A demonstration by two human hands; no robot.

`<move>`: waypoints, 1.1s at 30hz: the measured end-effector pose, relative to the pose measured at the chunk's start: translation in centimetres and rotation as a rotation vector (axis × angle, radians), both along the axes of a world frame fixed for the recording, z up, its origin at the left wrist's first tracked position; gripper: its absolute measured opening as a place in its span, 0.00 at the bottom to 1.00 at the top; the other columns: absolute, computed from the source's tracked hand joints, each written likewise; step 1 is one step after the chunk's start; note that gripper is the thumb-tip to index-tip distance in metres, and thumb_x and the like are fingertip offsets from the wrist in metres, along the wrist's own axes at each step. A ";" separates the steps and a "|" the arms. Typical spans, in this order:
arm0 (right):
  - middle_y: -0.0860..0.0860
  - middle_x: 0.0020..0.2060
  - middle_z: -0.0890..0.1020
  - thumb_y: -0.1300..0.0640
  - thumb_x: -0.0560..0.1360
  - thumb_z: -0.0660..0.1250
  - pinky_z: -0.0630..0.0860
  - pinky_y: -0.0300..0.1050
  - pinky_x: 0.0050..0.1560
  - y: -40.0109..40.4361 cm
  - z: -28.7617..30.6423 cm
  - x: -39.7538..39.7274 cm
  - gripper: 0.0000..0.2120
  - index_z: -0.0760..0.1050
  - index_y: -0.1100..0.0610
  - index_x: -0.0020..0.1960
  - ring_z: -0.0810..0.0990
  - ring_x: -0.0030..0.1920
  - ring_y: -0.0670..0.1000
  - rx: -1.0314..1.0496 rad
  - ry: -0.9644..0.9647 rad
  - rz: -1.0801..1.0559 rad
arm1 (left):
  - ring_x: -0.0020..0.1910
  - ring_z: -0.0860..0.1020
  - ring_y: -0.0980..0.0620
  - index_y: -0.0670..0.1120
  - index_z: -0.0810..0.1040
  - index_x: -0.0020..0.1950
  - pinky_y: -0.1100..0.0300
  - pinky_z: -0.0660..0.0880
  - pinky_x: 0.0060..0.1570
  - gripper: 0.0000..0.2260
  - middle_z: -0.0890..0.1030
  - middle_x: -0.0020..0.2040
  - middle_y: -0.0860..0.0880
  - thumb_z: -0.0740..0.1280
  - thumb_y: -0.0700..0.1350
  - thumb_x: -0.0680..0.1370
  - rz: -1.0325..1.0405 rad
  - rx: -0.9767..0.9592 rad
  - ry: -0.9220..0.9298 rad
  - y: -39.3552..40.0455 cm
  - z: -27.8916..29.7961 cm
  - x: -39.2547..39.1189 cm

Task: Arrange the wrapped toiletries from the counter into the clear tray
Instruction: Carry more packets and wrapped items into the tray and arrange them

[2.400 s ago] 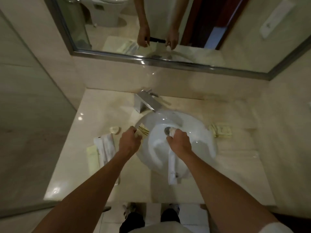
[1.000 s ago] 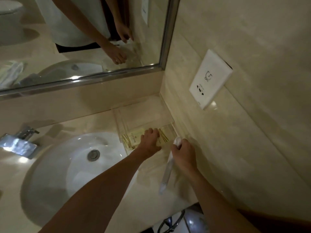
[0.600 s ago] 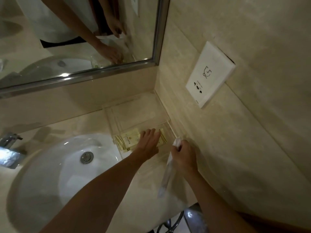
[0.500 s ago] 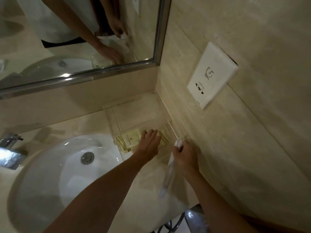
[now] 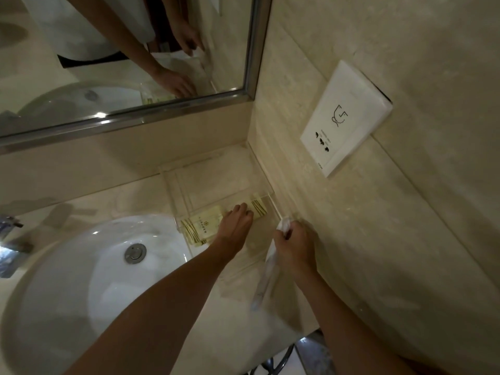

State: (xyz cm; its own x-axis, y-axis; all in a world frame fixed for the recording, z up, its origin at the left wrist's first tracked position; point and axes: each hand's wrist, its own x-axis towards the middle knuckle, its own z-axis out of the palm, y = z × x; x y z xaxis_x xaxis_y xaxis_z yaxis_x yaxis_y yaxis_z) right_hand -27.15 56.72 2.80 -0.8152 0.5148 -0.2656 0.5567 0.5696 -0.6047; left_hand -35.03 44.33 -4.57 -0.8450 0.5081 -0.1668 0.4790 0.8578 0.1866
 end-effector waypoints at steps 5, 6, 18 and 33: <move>0.53 0.39 0.79 0.58 0.75 0.68 0.68 0.38 0.35 0.0 0.0 -0.3 0.05 0.74 0.59 0.42 0.79 0.40 0.52 -0.028 0.010 -0.023 | 0.54 0.75 0.43 0.39 0.73 0.60 0.51 0.77 0.50 0.17 0.75 0.59 0.41 0.69 0.33 0.72 -0.002 0.013 -0.003 -0.2 0.0 0.1; 0.52 0.39 0.78 0.58 0.75 0.68 0.66 0.37 0.32 0.0 0.0 -0.4 0.05 0.74 0.58 0.42 0.78 0.39 0.51 -0.028 0.012 -0.020 | 0.54 0.75 0.43 0.39 0.73 0.59 0.51 0.76 0.51 0.16 0.75 0.58 0.41 0.69 0.34 0.72 -0.013 0.009 0.006 -0.2 0.0 0.1; 0.56 0.43 0.82 0.56 0.75 0.66 0.70 0.38 0.31 -0.4 -0.4 -1.3 0.08 0.76 0.61 0.47 0.80 0.38 0.50 -0.197 -0.016 -0.118 | 0.43 0.78 0.46 0.43 0.77 0.50 0.53 0.75 0.47 0.05 0.81 0.47 0.44 0.65 0.40 0.75 -0.017 0.058 0.127 -2.3 0.7 0.8; 0.63 0.50 0.84 0.55 0.77 0.63 0.78 0.49 0.44 -2.0 -3.6 -3.8 0.17 0.78 0.67 0.58 0.84 0.50 0.61 -0.410 -0.094 -0.349 | 0.44 0.75 0.45 0.42 0.76 0.45 0.53 0.70 0.45 0.06 0.78 0.44 0.45 0.62 0.43 0.78 0.268 0.204 0.119 -13.0 3.1 3.4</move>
State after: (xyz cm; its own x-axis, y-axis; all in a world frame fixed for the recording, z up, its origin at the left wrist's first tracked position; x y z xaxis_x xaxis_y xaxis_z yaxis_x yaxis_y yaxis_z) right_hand -30.97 54.69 -0.81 -0.5773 0.5899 -0.5646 0.7327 0.0692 -0.6770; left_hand -31.60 31.37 -1.44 -0.9602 0.2783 0.0230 0.2705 0.9067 0.3237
